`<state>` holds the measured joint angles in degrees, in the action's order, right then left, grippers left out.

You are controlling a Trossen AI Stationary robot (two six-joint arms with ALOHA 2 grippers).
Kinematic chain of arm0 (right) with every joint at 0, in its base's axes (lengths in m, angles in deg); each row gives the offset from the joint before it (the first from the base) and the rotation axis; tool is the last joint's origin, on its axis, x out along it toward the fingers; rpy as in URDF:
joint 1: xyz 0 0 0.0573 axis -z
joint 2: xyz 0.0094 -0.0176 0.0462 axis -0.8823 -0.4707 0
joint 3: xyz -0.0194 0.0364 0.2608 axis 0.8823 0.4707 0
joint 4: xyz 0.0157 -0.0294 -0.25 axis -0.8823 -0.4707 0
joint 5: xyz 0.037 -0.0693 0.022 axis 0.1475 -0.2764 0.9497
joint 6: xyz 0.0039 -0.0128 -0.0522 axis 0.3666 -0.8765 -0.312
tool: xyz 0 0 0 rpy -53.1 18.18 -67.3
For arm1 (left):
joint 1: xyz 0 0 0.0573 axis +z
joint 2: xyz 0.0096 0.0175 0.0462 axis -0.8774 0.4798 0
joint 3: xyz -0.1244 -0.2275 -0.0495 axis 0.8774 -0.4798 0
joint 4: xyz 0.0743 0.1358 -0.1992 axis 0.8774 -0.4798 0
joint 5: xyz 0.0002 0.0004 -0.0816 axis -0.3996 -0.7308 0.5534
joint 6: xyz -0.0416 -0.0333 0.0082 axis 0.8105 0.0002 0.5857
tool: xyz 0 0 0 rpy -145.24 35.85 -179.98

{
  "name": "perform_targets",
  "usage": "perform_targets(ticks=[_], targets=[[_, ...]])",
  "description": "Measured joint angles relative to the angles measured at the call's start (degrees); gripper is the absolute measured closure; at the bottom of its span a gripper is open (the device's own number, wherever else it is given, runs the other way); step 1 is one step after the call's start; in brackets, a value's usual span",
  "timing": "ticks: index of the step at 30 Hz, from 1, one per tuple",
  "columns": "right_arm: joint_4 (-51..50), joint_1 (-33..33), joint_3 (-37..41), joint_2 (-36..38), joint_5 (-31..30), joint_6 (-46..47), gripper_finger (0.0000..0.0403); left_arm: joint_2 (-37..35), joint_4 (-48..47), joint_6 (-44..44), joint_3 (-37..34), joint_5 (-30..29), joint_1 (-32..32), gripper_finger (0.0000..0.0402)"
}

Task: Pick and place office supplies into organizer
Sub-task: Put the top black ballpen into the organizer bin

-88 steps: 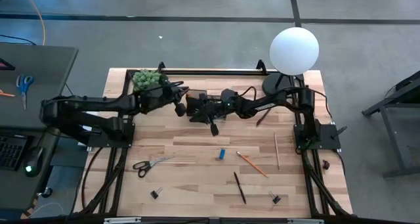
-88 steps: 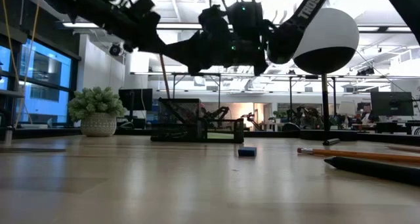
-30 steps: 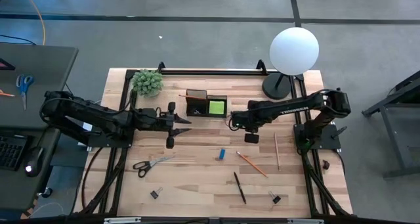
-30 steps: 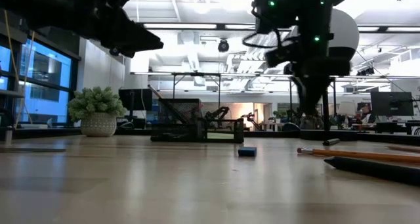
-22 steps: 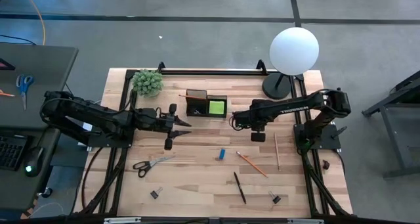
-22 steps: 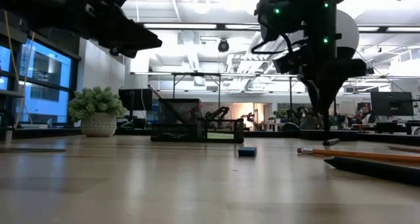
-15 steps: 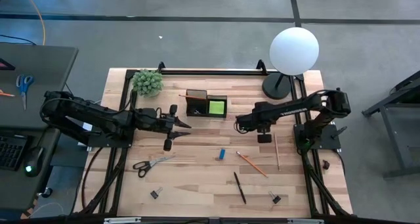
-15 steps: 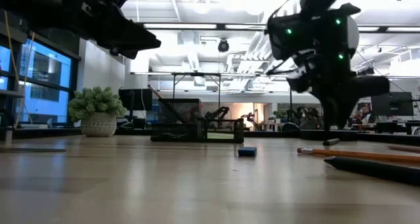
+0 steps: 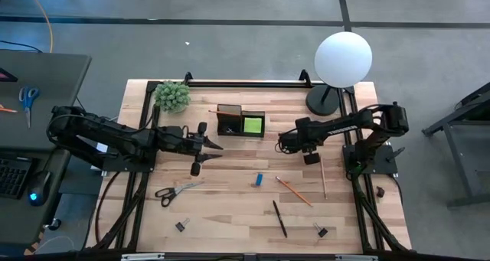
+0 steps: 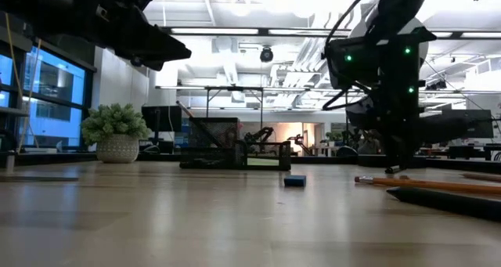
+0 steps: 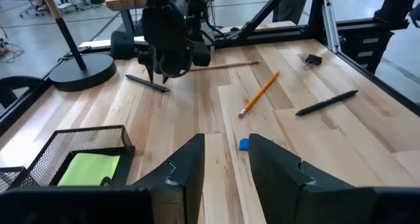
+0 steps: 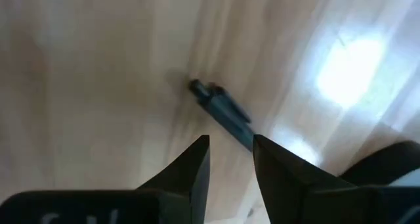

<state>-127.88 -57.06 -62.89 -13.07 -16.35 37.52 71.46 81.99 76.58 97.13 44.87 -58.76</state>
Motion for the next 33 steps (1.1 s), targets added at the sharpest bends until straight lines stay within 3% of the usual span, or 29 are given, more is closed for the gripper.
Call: perform_targets(ticks=[9, 18, 27, 33], targets=[[3.8, 2.5, 0.0, 0.0, 2.3, -4.8, 0.0295, 0.0, -0.5, -0.4, 0.0, 0.0, 0.0, 0.0296], [7.9, 4.2, 0.0, -0.1, 8.5, -4.5, 0.0295, 0.0, -0.5, -0.4, 0.0, -0.1, 0.0, 0.0296], [8.7, 3.8, -0.5, -4.5, 9.7, -1.1, 0.0295, 0.0, -0.5, -0.4, 0.0, -0.2, 0.0, 0.0296], [7.1, 1.9, -2.7, -5.2, 8.6, 0.4, 0.0334, 0.0, -0.5, -0.5, 0.0, -0.2, 0.0, 0.0296]])
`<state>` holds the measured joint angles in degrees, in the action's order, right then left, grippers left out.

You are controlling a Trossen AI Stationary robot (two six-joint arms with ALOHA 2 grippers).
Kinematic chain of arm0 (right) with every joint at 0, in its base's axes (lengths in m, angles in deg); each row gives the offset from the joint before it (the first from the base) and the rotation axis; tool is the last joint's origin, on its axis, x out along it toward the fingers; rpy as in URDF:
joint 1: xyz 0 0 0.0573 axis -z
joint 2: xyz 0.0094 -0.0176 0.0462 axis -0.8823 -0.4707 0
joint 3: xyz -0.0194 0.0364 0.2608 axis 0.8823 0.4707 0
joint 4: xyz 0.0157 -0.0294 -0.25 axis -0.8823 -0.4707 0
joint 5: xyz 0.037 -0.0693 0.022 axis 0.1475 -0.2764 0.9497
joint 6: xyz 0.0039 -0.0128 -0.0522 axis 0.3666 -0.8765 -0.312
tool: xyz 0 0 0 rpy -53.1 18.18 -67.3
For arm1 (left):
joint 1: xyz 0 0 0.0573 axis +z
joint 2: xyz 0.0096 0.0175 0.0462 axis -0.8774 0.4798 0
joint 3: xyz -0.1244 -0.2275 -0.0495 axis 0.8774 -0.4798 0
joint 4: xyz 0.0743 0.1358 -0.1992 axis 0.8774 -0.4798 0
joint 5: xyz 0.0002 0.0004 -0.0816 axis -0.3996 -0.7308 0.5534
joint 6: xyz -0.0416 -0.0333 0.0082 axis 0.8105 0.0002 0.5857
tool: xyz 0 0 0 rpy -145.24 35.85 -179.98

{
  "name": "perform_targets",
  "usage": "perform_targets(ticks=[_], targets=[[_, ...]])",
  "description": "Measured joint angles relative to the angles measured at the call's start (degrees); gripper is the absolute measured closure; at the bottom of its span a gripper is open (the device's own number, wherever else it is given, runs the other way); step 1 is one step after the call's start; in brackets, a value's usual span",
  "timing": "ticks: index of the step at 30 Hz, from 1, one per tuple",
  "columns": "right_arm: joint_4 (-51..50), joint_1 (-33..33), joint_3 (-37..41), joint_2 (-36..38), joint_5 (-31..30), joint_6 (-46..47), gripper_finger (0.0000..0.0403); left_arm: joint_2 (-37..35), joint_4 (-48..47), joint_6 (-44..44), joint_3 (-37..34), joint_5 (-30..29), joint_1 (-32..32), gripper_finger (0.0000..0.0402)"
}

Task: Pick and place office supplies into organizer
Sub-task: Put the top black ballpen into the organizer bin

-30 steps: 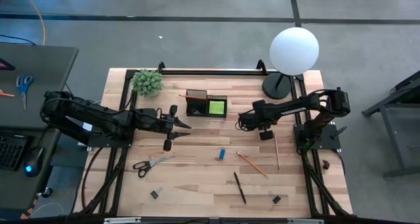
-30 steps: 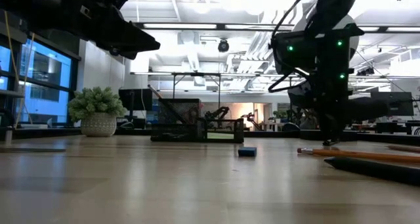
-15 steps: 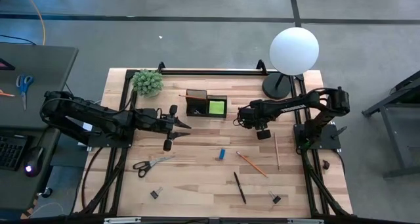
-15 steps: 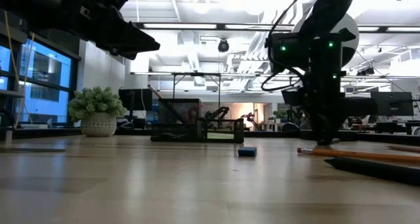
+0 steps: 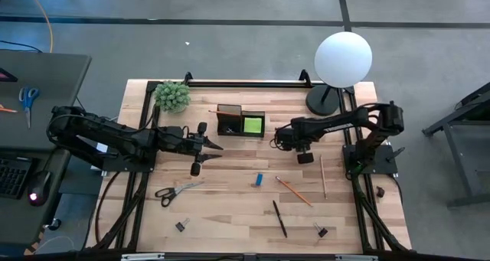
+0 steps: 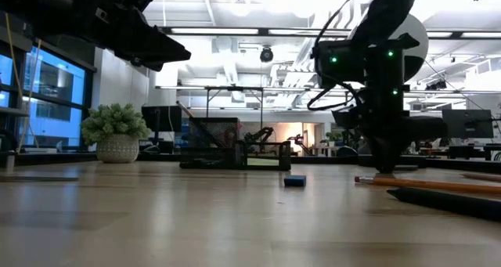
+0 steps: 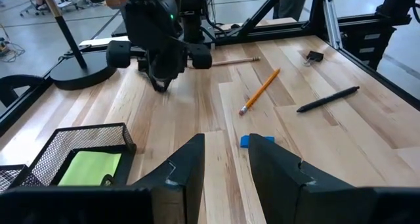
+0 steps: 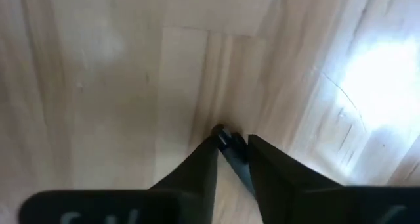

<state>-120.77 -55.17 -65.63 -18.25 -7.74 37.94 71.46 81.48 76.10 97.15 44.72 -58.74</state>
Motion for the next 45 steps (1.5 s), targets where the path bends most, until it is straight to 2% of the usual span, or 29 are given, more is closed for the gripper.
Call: perform_targets(ticks=[5, 9, 13, 20, 24, 29, 33, 39, 45], targets=[[0.4, -1.6, -4.3, -0.4, 0.2, 2.1, 0.0388, 0.0, 0.0, 0.0, 0.0, 0.0, 0.0, 0.0295], [0.3, -2.4, -8.0, -0.4, 1.8, 5.3, 0.0375, 0.0, 0.0, 0.0, 0.0, 0.0, 0.0, 0.0295], [0.8, -3.7, -13.3, -0.3, 0.2, 6.9, 0.036, 0.0, -0.6, -0.1, 0.0, 0.0, 0.0, 0.0295], [2.5, -5.2, -28.3, -0.2, -3.1, 6.3, 0.039, -0.2, -1.5, -1.5, 0.0, -4.4, 0.0, 0.0295], [10.8, -4.6, -34.4, -0.1, -2.9, 3.0, 0.0384, -2.2, -2.3, -1.5, 0.0, -4.6, 0.0, 0.0295], [31.6, -1.2, -34.9, -0.5, 0.3, -0.9, 0.0358, -8.2, -7.5, -1.6, 0.0, -5.4, 0.0, 0.0295], [43.1, 2.6, -35.0, -2.3, 3.3, -2.0, 0.0367, -14.0, -14.3, -1.2, 0.0, -9.1, 0.0, 0.0295], [46.2, 8.8, -34.9, -6.4, 10.5, 3.1, 0.0386, -19.6, -16.8, -1.7, -1.8, -9.5, 0.0, 0.0296], [49.5, 10.8, -34.9, -11.2, 15.7, 7.4, 0.0358, -22.0, -17.2, -2.1, -2.9, -9.5, 0.0, 0.0296]])
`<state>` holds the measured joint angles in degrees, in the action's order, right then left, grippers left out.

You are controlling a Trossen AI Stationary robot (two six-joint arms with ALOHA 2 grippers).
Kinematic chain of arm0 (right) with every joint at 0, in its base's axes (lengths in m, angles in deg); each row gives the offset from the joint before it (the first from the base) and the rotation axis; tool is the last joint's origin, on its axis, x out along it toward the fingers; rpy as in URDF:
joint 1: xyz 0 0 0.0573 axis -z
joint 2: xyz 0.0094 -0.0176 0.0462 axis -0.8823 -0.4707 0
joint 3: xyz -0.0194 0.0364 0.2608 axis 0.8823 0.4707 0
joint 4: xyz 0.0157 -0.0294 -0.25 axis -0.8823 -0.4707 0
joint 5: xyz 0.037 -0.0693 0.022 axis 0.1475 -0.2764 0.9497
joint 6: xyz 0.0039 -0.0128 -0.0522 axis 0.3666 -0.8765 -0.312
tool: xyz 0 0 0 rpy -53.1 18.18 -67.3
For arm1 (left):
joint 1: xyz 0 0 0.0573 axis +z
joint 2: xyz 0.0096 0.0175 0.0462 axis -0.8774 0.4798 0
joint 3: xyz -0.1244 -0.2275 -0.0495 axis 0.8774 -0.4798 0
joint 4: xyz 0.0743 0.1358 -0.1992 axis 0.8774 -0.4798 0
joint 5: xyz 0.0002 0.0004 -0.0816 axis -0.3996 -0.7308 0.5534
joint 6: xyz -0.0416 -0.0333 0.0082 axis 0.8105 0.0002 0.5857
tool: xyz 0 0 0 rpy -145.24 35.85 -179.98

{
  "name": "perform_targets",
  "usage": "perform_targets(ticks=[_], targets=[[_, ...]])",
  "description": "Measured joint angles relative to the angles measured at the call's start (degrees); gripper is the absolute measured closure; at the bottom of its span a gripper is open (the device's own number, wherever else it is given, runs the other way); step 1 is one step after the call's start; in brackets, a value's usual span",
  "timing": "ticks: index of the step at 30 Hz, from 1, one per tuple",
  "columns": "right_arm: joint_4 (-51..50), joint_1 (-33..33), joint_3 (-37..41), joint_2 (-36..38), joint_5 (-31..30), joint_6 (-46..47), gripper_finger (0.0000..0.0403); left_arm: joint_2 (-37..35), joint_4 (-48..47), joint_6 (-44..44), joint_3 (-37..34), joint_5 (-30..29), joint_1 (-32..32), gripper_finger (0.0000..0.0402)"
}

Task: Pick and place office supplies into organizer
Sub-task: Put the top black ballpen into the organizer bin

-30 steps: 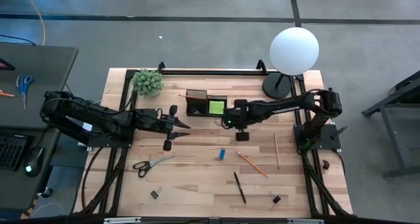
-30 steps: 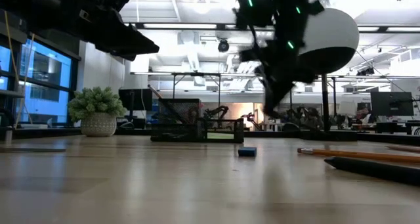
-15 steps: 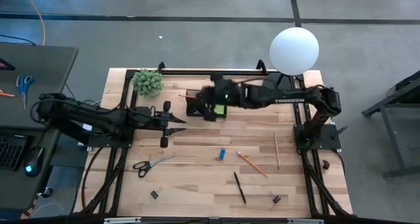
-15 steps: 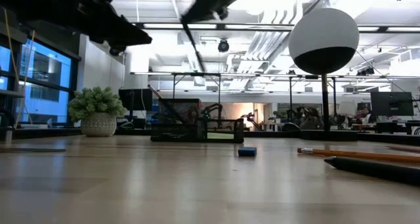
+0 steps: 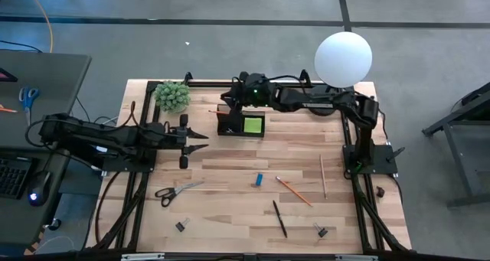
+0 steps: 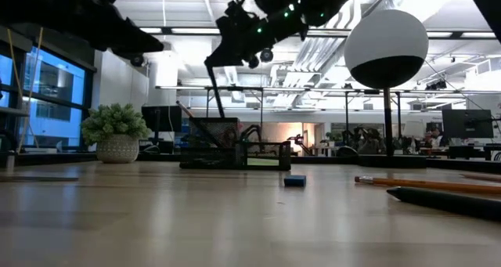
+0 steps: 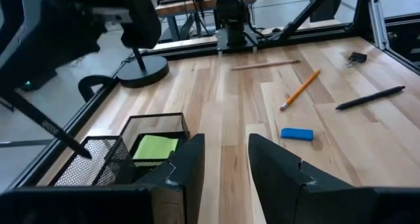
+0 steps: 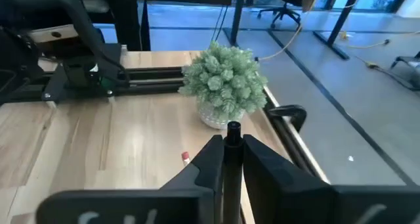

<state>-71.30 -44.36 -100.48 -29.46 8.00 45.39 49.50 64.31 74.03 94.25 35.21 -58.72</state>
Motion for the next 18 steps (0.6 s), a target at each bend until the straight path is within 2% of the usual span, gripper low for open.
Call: perform_targets(ticks=[5, 11, 18], targets=[[0.7, -0.3, 0.0, -1.2, 0.6, 0.7, 0.0362, 0.0, -0.4, 0.0, 0.0, 0.0, 0.0, 0.0296], [-4.3, -0.4, 0.0, -1.3, 0.6, 3.3, 0.0371, 0.1, -0.4, 0.0, 0.0, 0.0, 0.0, 0.0296], [-6.9, -0.4, 0.0, -1.3, -2.1, 4.1, 0.0323, 0.1, -0.4, 0.4, 0.0, 0.0, 0.0, 0.0296]])
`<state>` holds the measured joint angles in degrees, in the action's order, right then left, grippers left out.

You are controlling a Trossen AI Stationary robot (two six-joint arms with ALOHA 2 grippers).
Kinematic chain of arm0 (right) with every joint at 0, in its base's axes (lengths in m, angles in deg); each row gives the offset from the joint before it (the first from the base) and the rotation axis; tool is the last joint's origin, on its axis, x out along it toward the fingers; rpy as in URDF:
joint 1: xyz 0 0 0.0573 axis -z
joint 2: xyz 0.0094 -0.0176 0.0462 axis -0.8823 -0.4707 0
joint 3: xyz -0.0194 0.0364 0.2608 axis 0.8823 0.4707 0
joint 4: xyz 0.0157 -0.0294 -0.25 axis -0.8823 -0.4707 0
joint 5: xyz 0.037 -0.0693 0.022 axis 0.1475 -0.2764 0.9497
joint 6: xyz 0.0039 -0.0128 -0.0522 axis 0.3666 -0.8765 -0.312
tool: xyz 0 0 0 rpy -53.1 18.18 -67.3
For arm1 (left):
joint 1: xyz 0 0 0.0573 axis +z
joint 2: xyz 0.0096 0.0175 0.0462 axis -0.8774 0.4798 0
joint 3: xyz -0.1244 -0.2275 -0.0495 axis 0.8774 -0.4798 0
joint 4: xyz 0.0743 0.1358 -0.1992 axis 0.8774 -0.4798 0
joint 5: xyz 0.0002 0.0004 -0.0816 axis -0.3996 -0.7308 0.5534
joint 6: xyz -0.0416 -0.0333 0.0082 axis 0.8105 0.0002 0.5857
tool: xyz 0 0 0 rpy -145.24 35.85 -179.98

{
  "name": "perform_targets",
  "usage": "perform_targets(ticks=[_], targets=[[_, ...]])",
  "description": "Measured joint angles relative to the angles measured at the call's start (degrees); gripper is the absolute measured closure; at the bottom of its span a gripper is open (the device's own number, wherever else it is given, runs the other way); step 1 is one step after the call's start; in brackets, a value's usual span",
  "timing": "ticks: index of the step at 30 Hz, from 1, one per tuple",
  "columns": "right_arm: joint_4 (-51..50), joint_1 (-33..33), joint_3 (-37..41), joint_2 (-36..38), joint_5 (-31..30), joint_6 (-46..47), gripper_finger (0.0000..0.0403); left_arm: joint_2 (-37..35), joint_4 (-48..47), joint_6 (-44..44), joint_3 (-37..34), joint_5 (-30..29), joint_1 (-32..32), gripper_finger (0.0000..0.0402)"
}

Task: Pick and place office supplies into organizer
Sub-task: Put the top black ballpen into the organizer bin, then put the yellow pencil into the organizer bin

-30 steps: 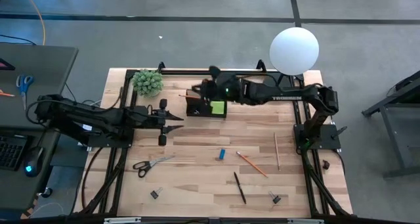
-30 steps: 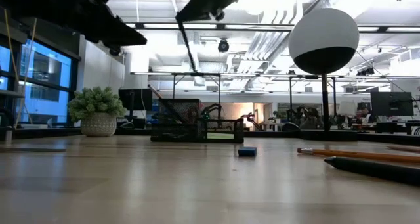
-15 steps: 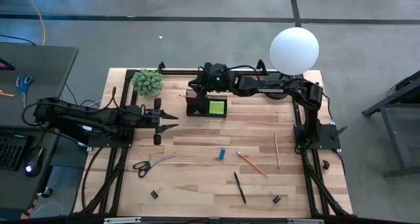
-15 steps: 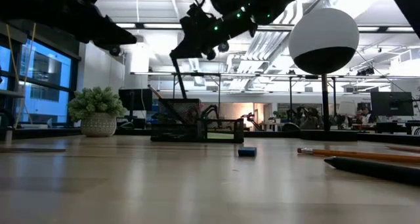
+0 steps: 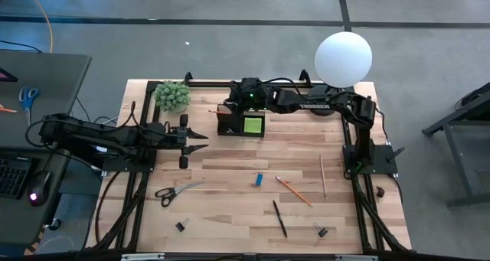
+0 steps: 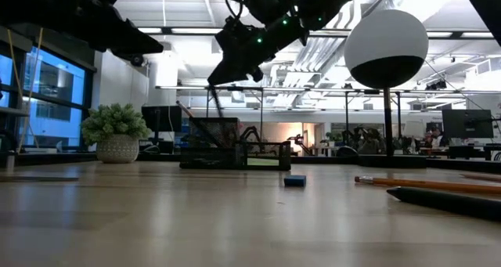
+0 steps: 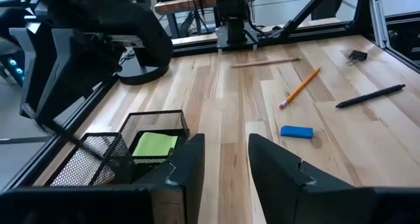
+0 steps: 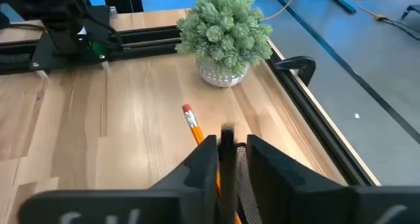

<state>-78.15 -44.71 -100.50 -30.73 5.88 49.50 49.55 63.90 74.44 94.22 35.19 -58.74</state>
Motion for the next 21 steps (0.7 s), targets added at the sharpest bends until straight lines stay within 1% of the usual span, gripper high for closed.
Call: perform_targets(ticks=[6, 11, 16, 21], targets=[[0.0, 0.0, 0.0, 0.0, -0.1, 0.0, 0.0284, 0.0, -0.3, 0.0, 0.0, 0.0, 0.0, 0.0295], [0.0, 0.0, 0.0, 0.0, -0.1, 1.0, 0.0273, 0.0, -0.4, 0.0, 0.0, 0.0, 0.0, 0.0295], [-3.3, -0.9, 0.0, 0.0, 4.5, 3.6, 0.0276, 0.0, -1.0, 0.0, 0.0, 0.0, 0.0, 0.0295], [-14.8, -3.6, 0.0, 0.0, 10.9, 0.9, 0.0281, 0.0, -1.9, 0.1, 0.0, 0.0, 0.0, 0.0295]])
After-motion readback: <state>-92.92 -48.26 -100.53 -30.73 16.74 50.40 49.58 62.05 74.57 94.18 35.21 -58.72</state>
